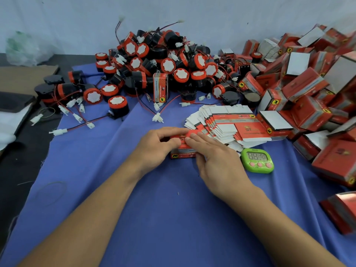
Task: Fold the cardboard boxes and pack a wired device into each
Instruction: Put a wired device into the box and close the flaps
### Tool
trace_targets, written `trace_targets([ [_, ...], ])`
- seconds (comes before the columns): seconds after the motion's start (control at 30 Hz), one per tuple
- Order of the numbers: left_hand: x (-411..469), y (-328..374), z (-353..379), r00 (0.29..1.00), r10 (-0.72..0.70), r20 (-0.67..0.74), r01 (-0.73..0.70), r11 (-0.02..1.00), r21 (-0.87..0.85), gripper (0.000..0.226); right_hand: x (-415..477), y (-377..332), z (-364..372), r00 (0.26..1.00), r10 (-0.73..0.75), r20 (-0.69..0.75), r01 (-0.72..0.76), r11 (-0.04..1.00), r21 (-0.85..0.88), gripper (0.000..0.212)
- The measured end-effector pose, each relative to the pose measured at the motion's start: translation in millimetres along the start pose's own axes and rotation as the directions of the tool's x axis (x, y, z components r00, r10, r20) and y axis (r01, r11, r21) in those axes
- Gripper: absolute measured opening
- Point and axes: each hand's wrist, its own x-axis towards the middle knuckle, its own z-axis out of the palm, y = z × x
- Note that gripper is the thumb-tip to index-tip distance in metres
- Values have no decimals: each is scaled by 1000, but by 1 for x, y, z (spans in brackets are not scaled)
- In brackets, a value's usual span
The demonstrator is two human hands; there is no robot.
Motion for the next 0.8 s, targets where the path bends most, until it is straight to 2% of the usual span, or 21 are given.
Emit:
trace_targets([
  [0.07,1,-1,1,1000,-9,-20,11,994,109,43,0,-2,1,999,49,-5,-48,998,49,38],
  [0.1,2,-1,2,1000,-11,-28,14,995,103,48,1,-2,0,993,119,-6,-117,983,138,34],
  [0.17,2,0,4,999,-9,-43,12,998,68,53,4,-1,-1,954,298,35,-291,889,353,30],
  [0.23,3,2,5,1000,-3,-28,3,1000,17,52,5,0,1,918,389,76,-387,834,394,41],
  [0.3,3,2,6,1000,16,0,-16,998,-63,54,6,3,1,901,410,143,-433,817,381,57],
  [0.43,3,2,10,1000,24,12,-22,993,-113,66,8,9,-1,885,422,198,-460,721,518,40],
  [0.57,2,4,13,999,11,41,-15,996,89,73,6,14,-2,931,349,108,-338,712,616,52],
  [0.67,3,4,9,991,59,123,-75,989,131,75,2,14,0,920,349,178,-387,746,542,68],
  [0.73,2,3,9,989,92,119,-108,984,142,84,4,16,0,909,351,226,-418,767,488,65],
  [0.8,0,0,12,992,116,56,-124,977,175,91,9,16,-4,905,367,217,-425,747,512,56],
])
